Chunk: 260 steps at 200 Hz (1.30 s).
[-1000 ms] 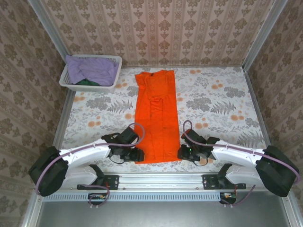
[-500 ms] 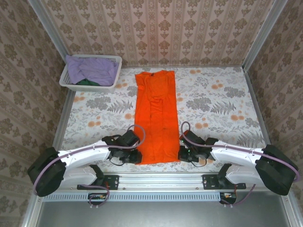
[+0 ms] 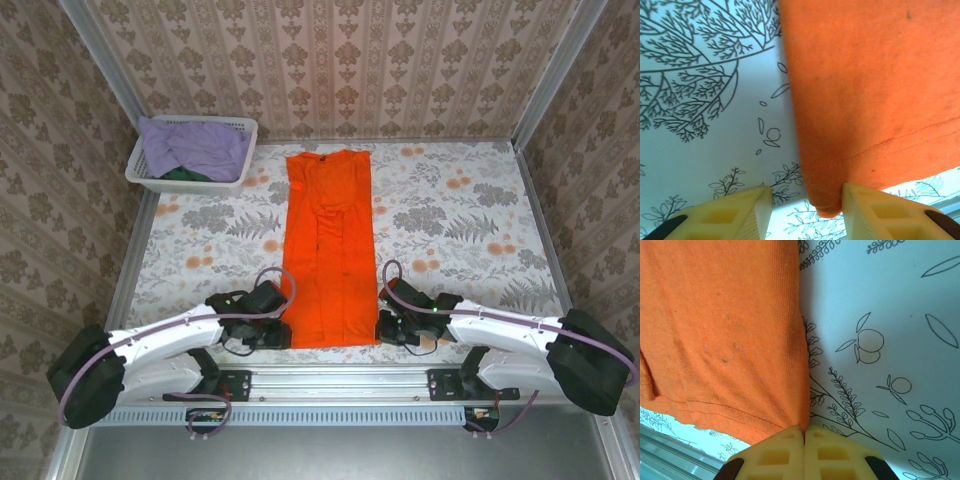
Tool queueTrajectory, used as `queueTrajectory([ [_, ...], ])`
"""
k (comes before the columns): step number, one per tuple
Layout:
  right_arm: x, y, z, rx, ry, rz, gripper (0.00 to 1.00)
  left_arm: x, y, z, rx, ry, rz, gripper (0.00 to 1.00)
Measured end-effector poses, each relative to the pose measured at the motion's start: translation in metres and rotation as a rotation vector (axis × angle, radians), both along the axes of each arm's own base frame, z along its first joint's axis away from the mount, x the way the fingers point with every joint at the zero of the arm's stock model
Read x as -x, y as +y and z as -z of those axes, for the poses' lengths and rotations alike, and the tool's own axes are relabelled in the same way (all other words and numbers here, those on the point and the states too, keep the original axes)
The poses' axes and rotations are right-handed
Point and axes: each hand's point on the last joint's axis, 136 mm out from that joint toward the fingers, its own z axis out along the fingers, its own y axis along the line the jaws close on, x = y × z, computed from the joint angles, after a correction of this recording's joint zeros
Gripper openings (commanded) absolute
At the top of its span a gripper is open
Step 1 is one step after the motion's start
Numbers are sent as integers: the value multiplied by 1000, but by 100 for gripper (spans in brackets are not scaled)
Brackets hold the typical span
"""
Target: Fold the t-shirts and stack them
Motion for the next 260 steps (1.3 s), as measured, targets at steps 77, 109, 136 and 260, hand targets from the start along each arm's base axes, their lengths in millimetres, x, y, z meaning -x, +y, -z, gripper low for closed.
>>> queueTrajectory([
  [77, 1, 1, -1, -2, -1, -6, 0, -1, 1, 1, -21, 11, -6, 36],
  [109, 2, 2, -1, -3, -3, -10, 0, -1, 1, 2, -47, 26, -6, 32],
  [136, 2, 2, -1, -3, -3, -10, 0, -1, 1, 2, -62, 31, -6, 28],
  [260, 3, 1, -1, 0, -1, -12, 0, -3, -28, -2, -44, 8, 75, 3],
])
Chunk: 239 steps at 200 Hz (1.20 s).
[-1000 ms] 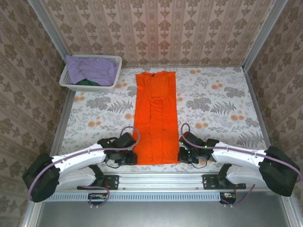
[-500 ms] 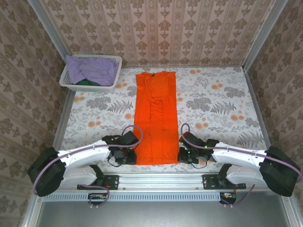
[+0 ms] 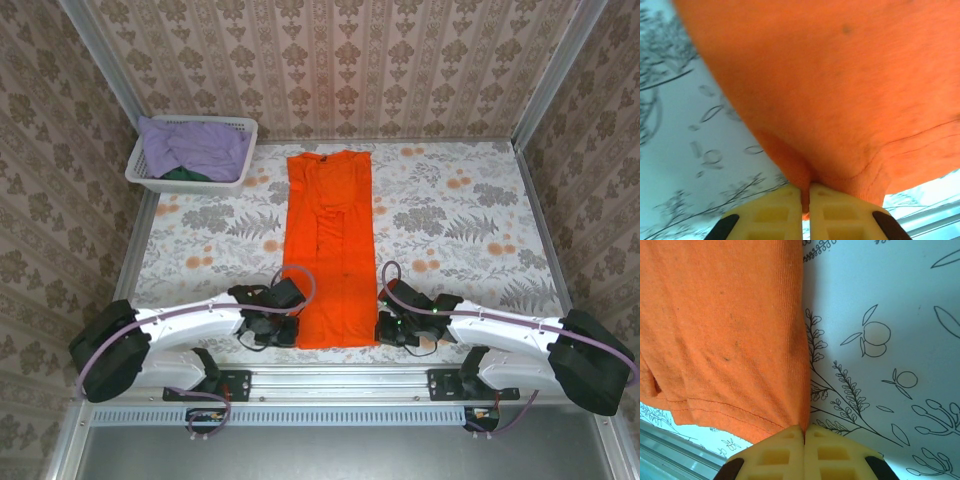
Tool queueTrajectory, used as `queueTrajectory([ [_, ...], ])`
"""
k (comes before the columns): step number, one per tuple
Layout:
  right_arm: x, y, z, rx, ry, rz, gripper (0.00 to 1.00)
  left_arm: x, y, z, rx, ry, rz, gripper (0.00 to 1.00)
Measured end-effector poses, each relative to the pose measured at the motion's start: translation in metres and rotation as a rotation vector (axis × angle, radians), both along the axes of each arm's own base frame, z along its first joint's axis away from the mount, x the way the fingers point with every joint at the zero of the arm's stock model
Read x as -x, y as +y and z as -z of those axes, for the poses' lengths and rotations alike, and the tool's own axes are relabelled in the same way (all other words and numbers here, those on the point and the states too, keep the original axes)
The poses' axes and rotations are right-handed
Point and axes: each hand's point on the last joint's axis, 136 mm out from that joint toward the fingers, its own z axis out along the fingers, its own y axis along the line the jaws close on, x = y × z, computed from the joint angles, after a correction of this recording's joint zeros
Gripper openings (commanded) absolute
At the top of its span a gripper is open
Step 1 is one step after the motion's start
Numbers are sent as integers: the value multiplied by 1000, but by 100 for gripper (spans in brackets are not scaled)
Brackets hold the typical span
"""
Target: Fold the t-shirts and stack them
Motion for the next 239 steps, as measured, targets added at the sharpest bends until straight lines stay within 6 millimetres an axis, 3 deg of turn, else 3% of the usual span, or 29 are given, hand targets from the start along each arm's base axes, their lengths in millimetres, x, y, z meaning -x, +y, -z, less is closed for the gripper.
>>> queueTrajectory([
  [66, 5, -4, -2, 10, 1, -7, 0, 1, -4, -2, 19, -2, 16, 0],
  [111, 3, -3, -26, -65, -73, 26, 0, 6, 4, -17, 74, -44, 11, 0],
  [141, 11, -10, -11, -31, -40, 33, 0, 18, 19, -6, 61, -17, 2, 0],
  [178, 16, -9, -2, 21, -5, 17, 0, 19, 18, -10, 79, -15, 2, 0],
  [201, 7, -2, -17, 20, -43, 10, 0, 12, 12, -25, 118, -44, -10, 0],
  [239, -20, 13, -59, -16, -145, 11, 0, -23, -1, -67, 229, -135, -81, 0],
])
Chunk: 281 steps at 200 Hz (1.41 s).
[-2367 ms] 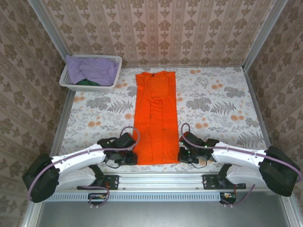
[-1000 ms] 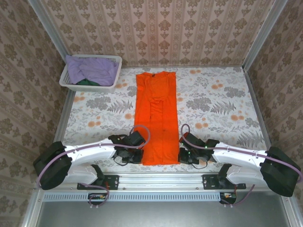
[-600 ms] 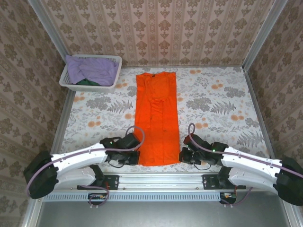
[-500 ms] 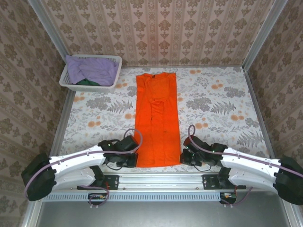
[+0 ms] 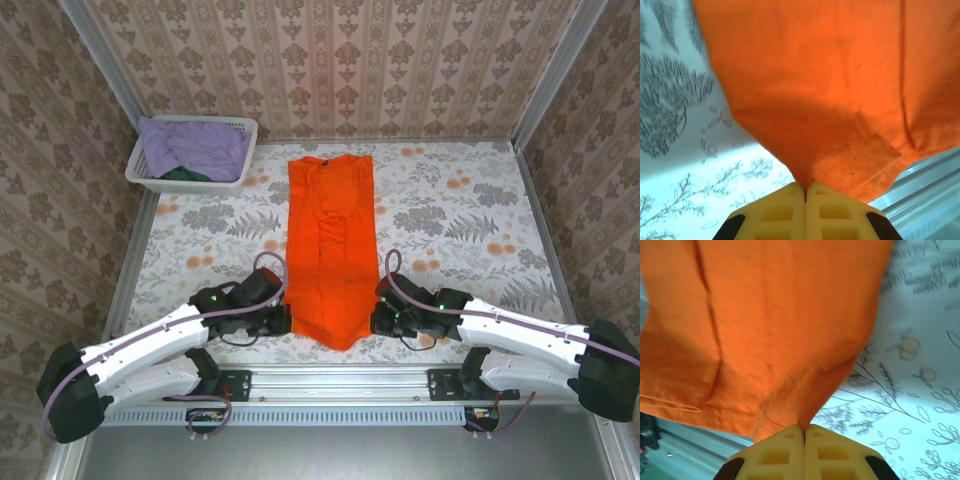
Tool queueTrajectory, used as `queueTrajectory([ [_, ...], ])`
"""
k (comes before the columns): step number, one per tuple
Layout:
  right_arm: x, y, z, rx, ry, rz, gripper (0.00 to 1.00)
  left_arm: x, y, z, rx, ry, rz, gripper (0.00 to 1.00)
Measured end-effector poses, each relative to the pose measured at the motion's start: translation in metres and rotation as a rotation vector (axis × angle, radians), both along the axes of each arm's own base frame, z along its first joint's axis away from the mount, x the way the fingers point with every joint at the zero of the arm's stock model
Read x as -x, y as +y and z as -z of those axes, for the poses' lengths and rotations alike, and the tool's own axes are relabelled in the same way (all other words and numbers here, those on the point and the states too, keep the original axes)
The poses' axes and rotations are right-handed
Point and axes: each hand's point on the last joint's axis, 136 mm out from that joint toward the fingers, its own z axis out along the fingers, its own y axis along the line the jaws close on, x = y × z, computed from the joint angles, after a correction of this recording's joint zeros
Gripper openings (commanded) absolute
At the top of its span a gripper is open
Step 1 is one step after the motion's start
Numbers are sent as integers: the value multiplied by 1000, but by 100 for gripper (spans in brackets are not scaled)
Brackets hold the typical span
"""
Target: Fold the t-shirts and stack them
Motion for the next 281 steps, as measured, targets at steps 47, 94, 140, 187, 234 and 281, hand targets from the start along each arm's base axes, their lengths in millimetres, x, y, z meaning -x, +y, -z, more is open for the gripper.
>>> queueTrajectory([
  [47, -59, 1, -43, -1, -81, 77, 0, -63, 2, -49, 66, -95, -107, 0],
  [94, -131, -5, -64, 21, -119, 152, 0, -142, 11, -69, 56, -152, -204, 0],
  [140, -184, -16, -39, 64, -54, 207, 0, -201, 24, -35, 18, -79, -294, 0],
  [187, -217, -31, -9, 92, 22, 263, 0, -237, 9, -18, 23, -37, -282, 0],
  [234, -241, -42, -3, 72, 39, 305, 0, -267, -2, -12, 45, -27, -266, 0],
  [281, -268, -43, 5, 34, 55, 334, 7, -287, 4, -1, 37, -8, -288, 1],
])
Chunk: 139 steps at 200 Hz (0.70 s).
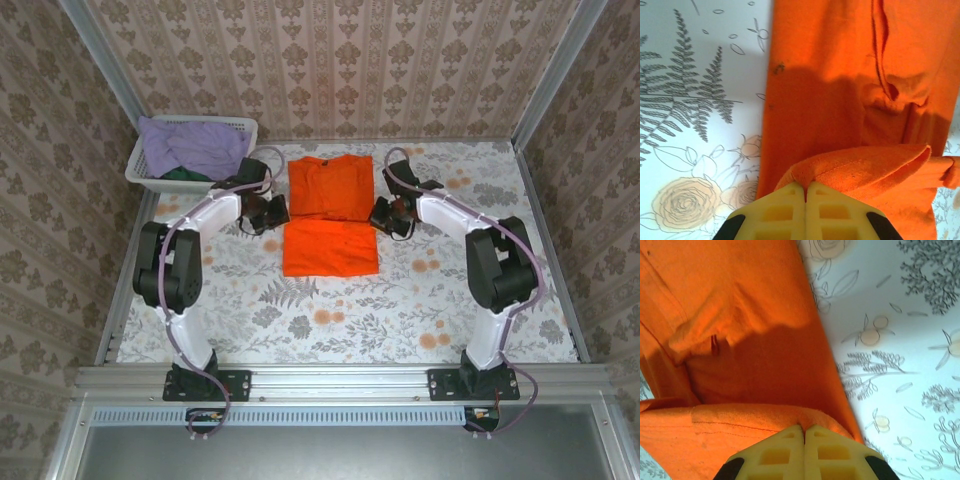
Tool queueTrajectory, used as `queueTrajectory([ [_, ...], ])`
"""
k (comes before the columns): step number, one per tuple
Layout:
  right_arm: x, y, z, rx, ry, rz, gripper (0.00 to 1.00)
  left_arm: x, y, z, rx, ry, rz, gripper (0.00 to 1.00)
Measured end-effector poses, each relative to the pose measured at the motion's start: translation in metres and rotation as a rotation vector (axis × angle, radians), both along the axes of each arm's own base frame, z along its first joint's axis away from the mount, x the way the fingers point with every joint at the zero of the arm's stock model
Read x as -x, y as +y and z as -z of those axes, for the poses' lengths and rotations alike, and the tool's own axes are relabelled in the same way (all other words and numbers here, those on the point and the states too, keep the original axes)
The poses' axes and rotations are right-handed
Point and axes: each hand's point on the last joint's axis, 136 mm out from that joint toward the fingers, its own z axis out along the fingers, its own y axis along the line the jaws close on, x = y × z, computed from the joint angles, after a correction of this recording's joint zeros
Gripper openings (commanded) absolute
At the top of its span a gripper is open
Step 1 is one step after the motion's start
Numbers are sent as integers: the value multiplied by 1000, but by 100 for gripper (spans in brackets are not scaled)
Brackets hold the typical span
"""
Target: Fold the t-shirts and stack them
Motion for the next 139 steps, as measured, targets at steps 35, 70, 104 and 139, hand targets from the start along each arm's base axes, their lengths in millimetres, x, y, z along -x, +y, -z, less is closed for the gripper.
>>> queueTrajectory([
  [35, -23, 3, 10, -24, 18, 10, 33, -18, 11, 18, -10, 47, -33, 24],
  [70, -39, -21, 13, -46, 37, 80, 49, -46, 26, 12, -9, 41, -79, 62],
  [104, -27, -48, -10, -57, -34, 142, 48, -43, 21, -33, -17, -70, -79, 63],
  [139, 29, -16, -28, -125, -122, 49, 23, 16, -25, -71, 0, -200, 15, 44],
])
